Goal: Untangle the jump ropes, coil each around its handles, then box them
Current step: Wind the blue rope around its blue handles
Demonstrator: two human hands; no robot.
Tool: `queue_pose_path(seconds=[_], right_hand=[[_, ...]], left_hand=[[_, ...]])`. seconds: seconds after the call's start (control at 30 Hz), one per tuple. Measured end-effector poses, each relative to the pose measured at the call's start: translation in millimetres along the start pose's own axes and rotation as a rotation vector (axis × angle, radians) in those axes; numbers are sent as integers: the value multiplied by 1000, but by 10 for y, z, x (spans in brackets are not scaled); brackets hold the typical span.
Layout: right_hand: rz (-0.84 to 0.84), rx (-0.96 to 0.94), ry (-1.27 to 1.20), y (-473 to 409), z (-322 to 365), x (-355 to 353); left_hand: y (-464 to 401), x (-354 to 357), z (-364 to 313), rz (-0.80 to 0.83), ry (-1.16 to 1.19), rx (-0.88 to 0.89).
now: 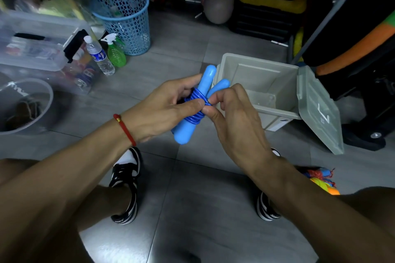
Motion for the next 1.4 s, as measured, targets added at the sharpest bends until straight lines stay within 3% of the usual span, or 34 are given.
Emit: queue_pose_path(seconds=[0.37, 0.53, 0.97, 1.07, 1.17, 1.4], right_hand=[[238, -178, 83, -46, -31, 71], [301, -67, -169, -38, -118, 22], [278, -131, -51, 103, -92, -47], [159, -89, -97, 190, -48, 12], [155, 24, -120, 250, -18, 66], [185, -27, 84, 267, 75, 127]], left_hand=[[-24, -54, 222, -75, 1, -143], [-10, -9, 284, -56, -35, -158], [48, -21, 372, 25, -53, -187], [56, -13, 363, 35, -65, -184], [71, 19, 362, 13, -99, -166], [70, 40, 369, 40, -147, -71]])
Point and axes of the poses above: each hand's wrist, its own y-axis away from the middle knuckle, its own x-axis out of the palm, z = x × y, the point moved 2 cm from there along -y, towards the middle knuckle, and after that the axes turned 12 degrees about -x, right-handed, at the moved point
